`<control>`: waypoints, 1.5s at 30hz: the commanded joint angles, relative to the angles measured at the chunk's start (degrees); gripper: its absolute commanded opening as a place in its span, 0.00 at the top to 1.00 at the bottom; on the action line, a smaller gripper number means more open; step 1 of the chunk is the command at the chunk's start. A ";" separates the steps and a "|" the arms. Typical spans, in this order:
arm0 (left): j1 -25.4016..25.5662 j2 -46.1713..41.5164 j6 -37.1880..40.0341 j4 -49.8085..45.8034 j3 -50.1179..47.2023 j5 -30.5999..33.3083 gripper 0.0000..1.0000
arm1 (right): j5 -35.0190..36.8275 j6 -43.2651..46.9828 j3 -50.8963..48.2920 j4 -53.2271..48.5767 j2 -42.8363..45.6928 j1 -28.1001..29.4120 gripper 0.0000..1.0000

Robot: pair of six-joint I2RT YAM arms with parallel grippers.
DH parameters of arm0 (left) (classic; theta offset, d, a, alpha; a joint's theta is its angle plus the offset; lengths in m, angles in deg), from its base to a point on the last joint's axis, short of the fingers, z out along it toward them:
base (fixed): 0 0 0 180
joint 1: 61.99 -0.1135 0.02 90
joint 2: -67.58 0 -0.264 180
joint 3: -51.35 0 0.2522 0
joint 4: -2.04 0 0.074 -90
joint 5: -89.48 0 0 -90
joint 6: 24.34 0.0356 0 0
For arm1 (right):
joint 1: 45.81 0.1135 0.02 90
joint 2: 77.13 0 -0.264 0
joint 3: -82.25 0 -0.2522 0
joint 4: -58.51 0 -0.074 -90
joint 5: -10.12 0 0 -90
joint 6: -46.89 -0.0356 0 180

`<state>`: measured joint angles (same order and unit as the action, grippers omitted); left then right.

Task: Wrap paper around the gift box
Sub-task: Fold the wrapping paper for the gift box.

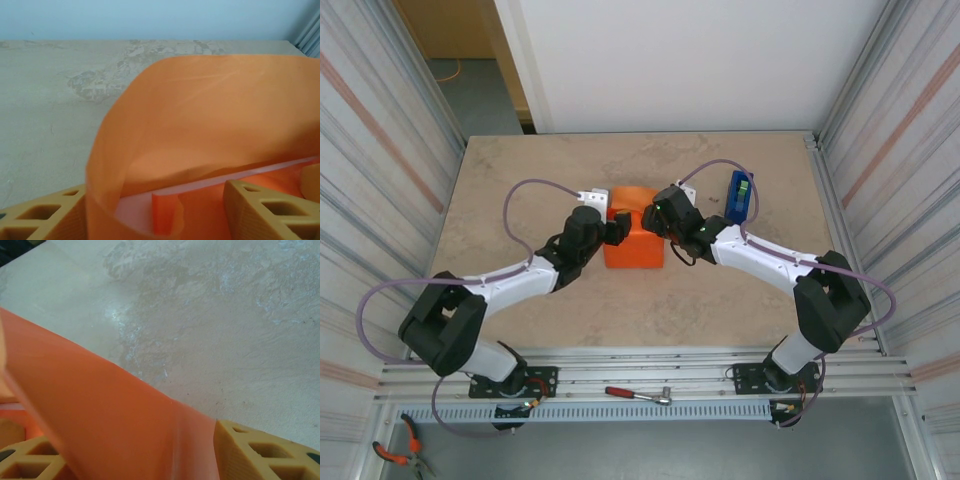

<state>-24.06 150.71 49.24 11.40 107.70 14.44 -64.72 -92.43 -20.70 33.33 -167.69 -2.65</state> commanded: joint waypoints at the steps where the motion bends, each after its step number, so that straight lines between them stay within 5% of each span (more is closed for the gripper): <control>1: 0.57 1.23 2.09 1.05 1.56 3.14 0.34 | -3.73 1.23 -0.69 -13.55 -1.70 1.06 0.42; 9: 1.00 1.77 2.50 1.22 1.07 4.11 0.36 | -2.88 3.25 2.88 -17.34 5.47 -0.64 0.33; 31: 1.21 2.82 3.16 0.61 0.87 5.66 0.42 | -8.74 11.91 4.47 -13.23 9.06 -3.43 0.35; 45: 1.27 3.18 2.97 1.05 0.74 5.52 0.43 | -8.52 13.09 10.30 -15.11 3.27 -3.83 0.53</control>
<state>-22.90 152.46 50.86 13.76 108.13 18.61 -72.67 -80.82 -12.88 19.21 -163.10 -6.46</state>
